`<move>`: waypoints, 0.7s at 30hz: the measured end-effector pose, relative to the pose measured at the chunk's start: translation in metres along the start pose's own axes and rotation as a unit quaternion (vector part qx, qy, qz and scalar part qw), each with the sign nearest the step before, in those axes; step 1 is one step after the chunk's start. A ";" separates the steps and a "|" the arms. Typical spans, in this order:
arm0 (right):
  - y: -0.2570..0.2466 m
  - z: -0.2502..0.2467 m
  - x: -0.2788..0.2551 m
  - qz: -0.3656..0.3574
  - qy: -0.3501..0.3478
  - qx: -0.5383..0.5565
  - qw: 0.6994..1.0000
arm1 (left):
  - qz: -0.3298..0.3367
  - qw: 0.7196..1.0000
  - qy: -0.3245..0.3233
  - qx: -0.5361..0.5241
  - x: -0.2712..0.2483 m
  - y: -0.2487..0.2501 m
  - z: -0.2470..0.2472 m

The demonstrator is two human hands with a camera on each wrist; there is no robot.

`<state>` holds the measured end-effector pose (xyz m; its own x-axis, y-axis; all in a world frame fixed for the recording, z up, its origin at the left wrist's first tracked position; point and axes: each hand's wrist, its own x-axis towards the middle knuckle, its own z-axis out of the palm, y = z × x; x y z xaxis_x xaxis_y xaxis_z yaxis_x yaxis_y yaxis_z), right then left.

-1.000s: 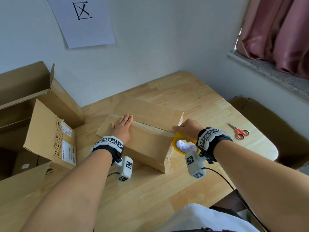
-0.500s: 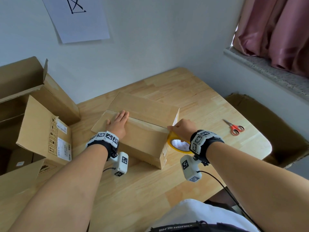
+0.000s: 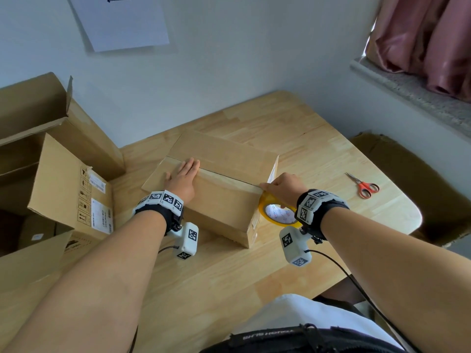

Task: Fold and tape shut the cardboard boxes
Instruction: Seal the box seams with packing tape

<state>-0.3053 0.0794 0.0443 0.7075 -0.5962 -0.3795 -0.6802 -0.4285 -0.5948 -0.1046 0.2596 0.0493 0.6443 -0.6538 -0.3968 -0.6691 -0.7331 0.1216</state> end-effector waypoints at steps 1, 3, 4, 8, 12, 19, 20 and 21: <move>0.001 0.002 0.001 0.002 0.002 0.000 1.000 | 0.001 1.000 0.001 0.001 0.000 0.000 0.000; 0.002 0.006 0.003 0.008 0.002 0.002 1.000 | 0.002 1.000 0.001 0.003 0.000 -0.001 0.000; 0.002 0.006 0.004 0.010 0.000 0.004 1.000 | 0.002 1.000 0.000 0.004 0.000 0.000 -0.001; 0.001 0.004 0.003 0.018 0.003 -0.008 1.000 | 0.001 1.000 0.003 0.017 0.001 0.000 0.000; -0.001 0.003 0.002 0.017 -0.009 -0.020 1.000 | 0.000 0.998 -0.007 0.064 0.002 0.007 0.001; -0.002 0.006 0.000 0.027 -0.009 -0.020 0.999 | 0.066 0.984 -0.033 0.163 -0.028 0.047 0.010; -0.002 0.006 0.000 0.027 -0.010 -0.017 0.999 | 0.084 0.981 -0.031 0.172 -0.031 0.050 0.013; -0.003 0.006 -0.001 0.027 -0.012 -0.015 0.999 | 0.105 0.978 -0.031 0.178 -0.034 0.053 0.015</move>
<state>-0.3026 0.0847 0.0423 0.6740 -0.6028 -0.4271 -0.7224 -0.4166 -0.5519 -0.1673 0.2455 0.0557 0.4633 -0.7618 -0.4528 -0.8776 -0.4655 -0.1147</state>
